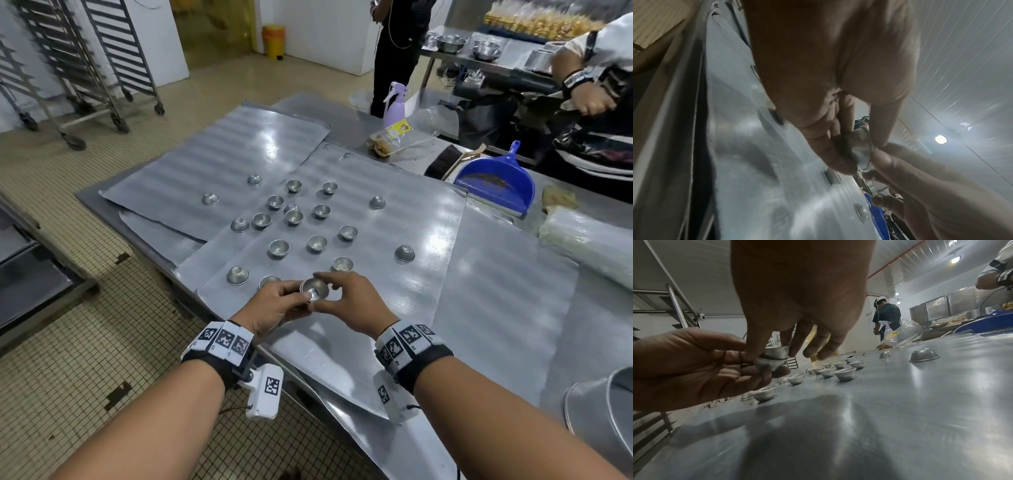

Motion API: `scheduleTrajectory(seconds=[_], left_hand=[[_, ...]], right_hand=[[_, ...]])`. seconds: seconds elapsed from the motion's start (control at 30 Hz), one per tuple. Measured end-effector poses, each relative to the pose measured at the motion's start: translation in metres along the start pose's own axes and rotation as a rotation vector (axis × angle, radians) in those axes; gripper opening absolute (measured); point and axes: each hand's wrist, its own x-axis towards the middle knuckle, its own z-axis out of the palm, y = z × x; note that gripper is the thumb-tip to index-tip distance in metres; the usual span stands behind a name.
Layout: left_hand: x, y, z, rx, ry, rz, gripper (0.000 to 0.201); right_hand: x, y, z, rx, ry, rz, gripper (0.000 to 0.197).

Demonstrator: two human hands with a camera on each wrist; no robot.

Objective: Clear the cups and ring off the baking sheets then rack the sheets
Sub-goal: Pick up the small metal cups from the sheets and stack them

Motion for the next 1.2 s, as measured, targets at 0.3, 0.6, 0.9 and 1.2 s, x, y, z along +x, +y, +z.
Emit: scheduleTrajectory(seconds=[0.3, 0.6, 0.9, 1.2], left_hand=[[0.006, 0.005, -0.015, -0.019, -0.047, -0.055, 0.019], [0.016, 0.008, -0.033, -0.047, 0.085, -0.148, 0.020], [0.012, 0.010, -0.035, -0.078, 0.118, -0.192, 0.031], [0.019, 0.006, -0.031, -0.048, 0.139, -0.213, 0.033]], right_hand=[[0.004, 0.002, 0.032, 0.047, 0.100, 0.054, 0.072], [0.051, 0.020, -0.017, -0.188, 0.128, 0.247, 0.055], [0.080, 0.058, -0.009, -0.375, -0.156, 0.340, 0.069], [0.079, 0.059, -0.011, -0.397, -0.141, 0.358, 0.054]])
